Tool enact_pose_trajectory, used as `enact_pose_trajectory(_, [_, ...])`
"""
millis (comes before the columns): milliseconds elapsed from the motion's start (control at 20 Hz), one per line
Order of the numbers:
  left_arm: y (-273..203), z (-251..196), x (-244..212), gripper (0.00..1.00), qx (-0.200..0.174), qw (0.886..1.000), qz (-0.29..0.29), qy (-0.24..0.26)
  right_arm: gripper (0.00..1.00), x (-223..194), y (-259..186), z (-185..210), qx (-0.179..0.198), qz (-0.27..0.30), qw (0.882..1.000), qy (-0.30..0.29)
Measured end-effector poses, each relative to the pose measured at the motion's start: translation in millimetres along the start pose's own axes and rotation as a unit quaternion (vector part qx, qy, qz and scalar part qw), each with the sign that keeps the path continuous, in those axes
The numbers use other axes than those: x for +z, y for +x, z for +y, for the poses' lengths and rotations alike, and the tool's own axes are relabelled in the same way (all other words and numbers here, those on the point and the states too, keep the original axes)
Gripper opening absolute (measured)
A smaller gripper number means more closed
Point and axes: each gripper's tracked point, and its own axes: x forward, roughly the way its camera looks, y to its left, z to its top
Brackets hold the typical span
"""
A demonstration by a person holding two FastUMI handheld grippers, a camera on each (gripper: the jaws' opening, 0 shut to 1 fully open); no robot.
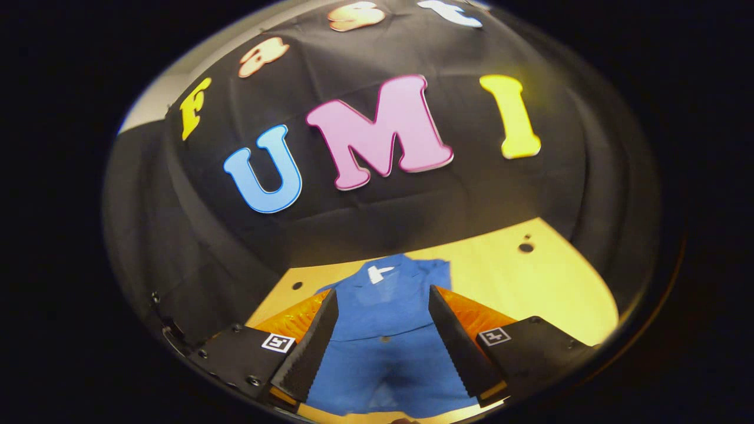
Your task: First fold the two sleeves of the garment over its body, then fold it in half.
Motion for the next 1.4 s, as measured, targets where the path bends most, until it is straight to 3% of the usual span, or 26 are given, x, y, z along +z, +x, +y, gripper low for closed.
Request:
enact_pose_trajectory(150, [52.5,19.0,-15.3,0.85,0.028,0.998,0.046,-0.020,0.97,20.4,-42.7,-14.5,-0.034,-0.034,0.998,-0.026])
enact_pose_trajectory(250, [76.4,33.4,-24.3,0.85,0.059,0.994,0.087,-0.010,0.97,22.9,-62.2,-20.7,-0.061,-0.024,0.996,-0.054])
enact_pose_trajectory(450, [107.7,22.1,-40.5,0.85,0.077,0.986,0.144,-0.016,0.97,48.2,-101.0,-18.6,-0.101,-0.056,0.983,-0.142])
enact_pose_trajectory(500, [107.8,26.7,-38.8,0.85,0.082,0.984,0.155,-0.029,0.97,54.7,-105.6,-16.7,-0.104,-0.068,0.980,-0.154])
enact_pose_trajectory(550, [111.1,32.4,-28.7,0.85,0.088,0.985,0.144,-0.023,0.90,57.5,-108.5,-13.7,-0.105,-0.074,0.979,-0.157])
enact_pose_trajectory(650, [104.9,28.3,-33.1,0.83,0.091,0.984,0.152,-0.029,0.97,58.5,-110.2,-17.4,-0.103,-0.081,0.980,-0.153])
enact_pose_trajectory(750, [107.7,31.8,-37.9,0.83,0.098,0.981,0.169,0.000,0.98,64.8,-108.5,-16.2,-0.105,-0.089,0.980,-0.146])
enact_pose_trajectory(800, [106.9,31.7,-36.5,0.83,0.096,0.981,0.171,0.013,0.92,65.7,-108.2,-16.1,-0.105,-0.091,0.980,-0.143])
enact_pose_trajectory(850, [109.1,30.8,-33.2,0.82,0.087,0.981,0.172,0.013,0.92,65.5,-108.3,-15.5,-0.104,-0.093,0.980,-0.141])
enact_pose_trajectory(900, [106.1,28.1,-33.3,0.76,0.085,0.981,0.175,0.012,0.98,62.3,-108.2,-14.7,-0.102,-0.090,0.981,-0.138])
enact_pose_trajectory(950, [105.4,26.0,-32.8,0.66,0.081,0.981,0.177,0.015,0.98,57.9,-107.8,-14.9,-0.100,-0.087,0.982,-0.136])
enact_pose_trajectory(1000, [109.1,23.2,-35.6,0.63,0.070,0.981,0.179,0.019,0.98,55.5,-108.5,-16.3,-0.101,-0.084,0.982,-0.136])
enact_pose_trajectory(1200, [113.0,2.2,-35.8,0.03,0.029,0.985,0.170,-0.020,0.98,50.8,-112.0,-26.0,-0.105,-0.077,0.982,-0.137])
enact_pose_trajectory(1300, [111.6,0.5,-36.4,0.05,0.016,0.985,0.167,-0.037,0.98,50.2,-114.7,-33.1,-0.111,-0.076,0.982,-0.133])
enact_pose_trajectory(1400, [110.0,-3.0,-38.8,0.00,0.012,0.984,0.167,-0.058,0.98,48.9,-114.7,-42.0,-0.118,-0.074,0.982,-0.125])
